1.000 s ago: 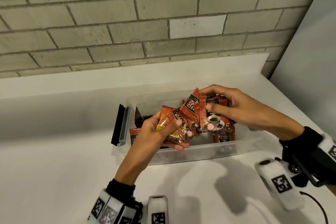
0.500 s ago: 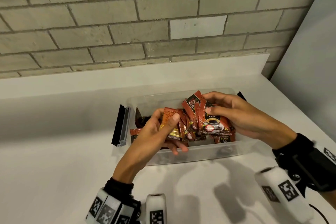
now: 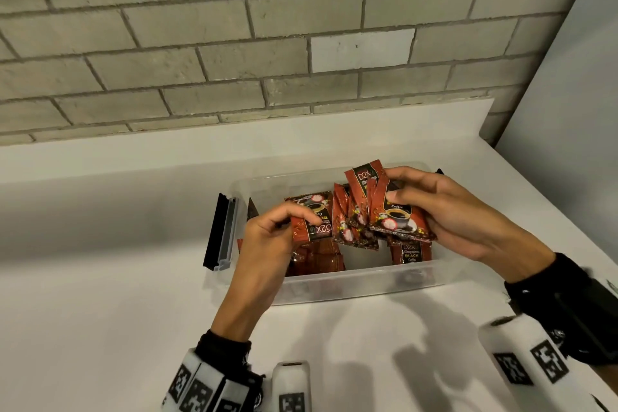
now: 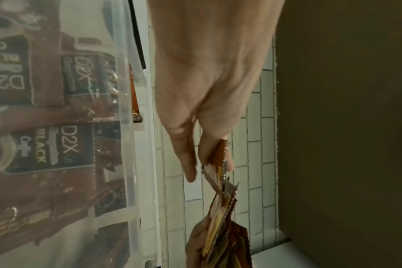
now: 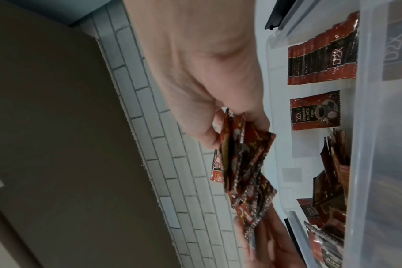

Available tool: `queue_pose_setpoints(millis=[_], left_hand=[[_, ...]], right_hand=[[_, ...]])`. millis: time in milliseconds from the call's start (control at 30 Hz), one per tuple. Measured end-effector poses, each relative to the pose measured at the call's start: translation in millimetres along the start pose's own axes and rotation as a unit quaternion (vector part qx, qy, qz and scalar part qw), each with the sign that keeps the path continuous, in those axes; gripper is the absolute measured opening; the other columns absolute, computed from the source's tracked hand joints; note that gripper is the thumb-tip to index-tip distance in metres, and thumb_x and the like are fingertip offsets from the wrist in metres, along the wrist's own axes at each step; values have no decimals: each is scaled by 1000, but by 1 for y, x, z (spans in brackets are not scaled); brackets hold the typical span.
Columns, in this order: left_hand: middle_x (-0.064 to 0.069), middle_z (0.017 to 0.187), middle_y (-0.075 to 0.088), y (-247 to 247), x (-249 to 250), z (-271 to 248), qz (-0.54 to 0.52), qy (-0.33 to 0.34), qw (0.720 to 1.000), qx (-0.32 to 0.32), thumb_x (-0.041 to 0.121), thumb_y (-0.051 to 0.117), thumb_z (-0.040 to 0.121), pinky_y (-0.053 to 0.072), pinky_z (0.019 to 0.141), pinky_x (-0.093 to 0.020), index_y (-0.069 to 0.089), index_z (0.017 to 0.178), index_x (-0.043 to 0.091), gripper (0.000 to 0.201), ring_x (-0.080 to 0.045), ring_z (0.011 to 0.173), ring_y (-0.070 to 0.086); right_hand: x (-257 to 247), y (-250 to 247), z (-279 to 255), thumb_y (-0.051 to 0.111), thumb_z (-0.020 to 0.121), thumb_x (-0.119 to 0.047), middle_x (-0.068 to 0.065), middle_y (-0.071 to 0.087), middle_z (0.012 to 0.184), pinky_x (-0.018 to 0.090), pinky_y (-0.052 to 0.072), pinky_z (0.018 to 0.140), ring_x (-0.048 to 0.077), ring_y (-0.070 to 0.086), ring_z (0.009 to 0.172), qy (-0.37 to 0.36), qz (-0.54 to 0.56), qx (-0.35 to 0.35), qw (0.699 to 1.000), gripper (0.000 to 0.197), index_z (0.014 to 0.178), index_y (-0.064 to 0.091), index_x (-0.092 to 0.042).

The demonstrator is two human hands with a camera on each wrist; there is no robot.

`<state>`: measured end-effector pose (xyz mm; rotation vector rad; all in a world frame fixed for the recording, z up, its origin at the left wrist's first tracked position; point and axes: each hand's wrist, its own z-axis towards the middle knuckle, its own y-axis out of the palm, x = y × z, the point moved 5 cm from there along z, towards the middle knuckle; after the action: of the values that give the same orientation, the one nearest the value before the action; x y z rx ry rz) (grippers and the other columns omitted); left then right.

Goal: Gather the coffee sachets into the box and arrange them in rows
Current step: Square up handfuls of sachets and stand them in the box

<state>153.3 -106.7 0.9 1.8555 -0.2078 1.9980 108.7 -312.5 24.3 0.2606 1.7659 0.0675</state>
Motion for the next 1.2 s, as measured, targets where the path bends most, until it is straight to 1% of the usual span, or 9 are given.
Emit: queue_pose_setpoints(millis=[200,300,500,600,733,933,1033,1133,1200], left_hand=[[-6,98,71,10,4,-2,-162,-30,986,-19,-10,29,96,56,68,-26,59,121,17,48,-17,91,68],[-10,93,70,10,4,-2,-259,-52,964,-8,-1,39,90,57,63,-29,47,134,22,50,-21,84,67],[-9,94,72,13,3,-4,-184,-39,981,-40,-7,65,76,55,72,-22,50,115,9,44,-17,88,69],[-5,102,72,12,4,-4,-144,-26,989,-33,14,57,81,54,77,-20,56,118,11,36,-14,92,68],[1,74,69,4,6,0,-59,-8,998,26,34,51,84,50,66,-18,68,92,13,28,-6,68,59],[5,58,64,-7,7,3,43,5,993,107,26,50,96,44,60,-19,68,80,11,28,-4,56,52],[13,53,61,-3,12,3,116,29,990,74,26,54,93,40,50,-11,67,73,15,27,3,50,52],[0,55,56,12,8,1,122,20,992,2,50,58,85,44,61,-26,59,58,16,44,-14,60,52],[-20,73,65,21,2,1,62,-27,997,-38,65,55,81,51,79,-45,68,70,10,57,-29,77,60]], right_hand=[[4,4,3,54,88,4,11,62,111,21,57,66,16,65,89,-8,-17,24,1000,35,121,58,-8],[3,5,2,53,89,5,7,63,107,22,58,68,14,66,85,-20,-14,32,999,30,112,61,-12],[-4,5,3,53,90,2,10,64,112,24,58,75,17,67,92,-43,-29,36,998,28,107,63,-18],[-7,5,2,53,91,1,8,63,113,26,57,80,19,66,98,-55,-54,33,996,28,108,63,-19],[-11,4,-1,54,91,-2,1,63,106,26,57,78,17,65,98,-81,-81,39,993,28,105,64,-24],[-15,3,-3,56,91,-6,-1,64,107,29,57,75,19,67,95,-101,-106,49,988,29,112,62,-24],[-15,7,-5,56,90,-4,-1,67,103,30,56,78,18,68,96,-96,-95,18,991,28,108,64,-24],[-8,16,-5,56,90,-2,0,68,104,30,57,80,19,67,97,-81,-106,-13,991,28,110,64,-20],[-3,23,-4,56,90,-3,6,65,115,39,54,90,24,64,105,-73,-106,-22,991,30,117,61,-16]])
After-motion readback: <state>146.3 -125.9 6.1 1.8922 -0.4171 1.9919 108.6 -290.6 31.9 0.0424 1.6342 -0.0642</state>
